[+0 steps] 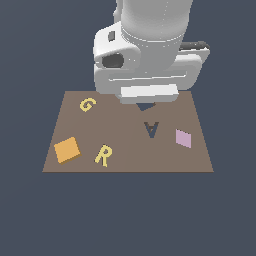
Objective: Insert a designated object into the corresponding slot on a board.
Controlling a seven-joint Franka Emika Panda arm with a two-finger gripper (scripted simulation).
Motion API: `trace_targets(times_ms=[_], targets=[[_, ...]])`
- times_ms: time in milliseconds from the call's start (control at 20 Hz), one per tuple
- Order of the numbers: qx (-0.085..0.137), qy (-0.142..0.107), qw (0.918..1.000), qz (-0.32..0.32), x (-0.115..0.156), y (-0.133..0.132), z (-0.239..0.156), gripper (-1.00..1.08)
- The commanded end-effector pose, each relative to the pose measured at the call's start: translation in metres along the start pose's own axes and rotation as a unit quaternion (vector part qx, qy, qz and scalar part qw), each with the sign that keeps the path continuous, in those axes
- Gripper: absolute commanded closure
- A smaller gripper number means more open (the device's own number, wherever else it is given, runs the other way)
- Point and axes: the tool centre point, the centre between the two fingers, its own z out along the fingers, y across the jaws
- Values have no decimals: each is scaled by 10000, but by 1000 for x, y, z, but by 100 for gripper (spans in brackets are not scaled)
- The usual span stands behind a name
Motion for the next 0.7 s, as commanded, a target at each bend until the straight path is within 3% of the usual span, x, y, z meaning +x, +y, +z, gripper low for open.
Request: trace_targets(times_ms=[0,350,650], targets=[[0,0,10000,0,0,0,0,-92],[-2,4,10000,-85,1,10,4,-92],[-8,14,9996,-293,5,34,15,-92]])
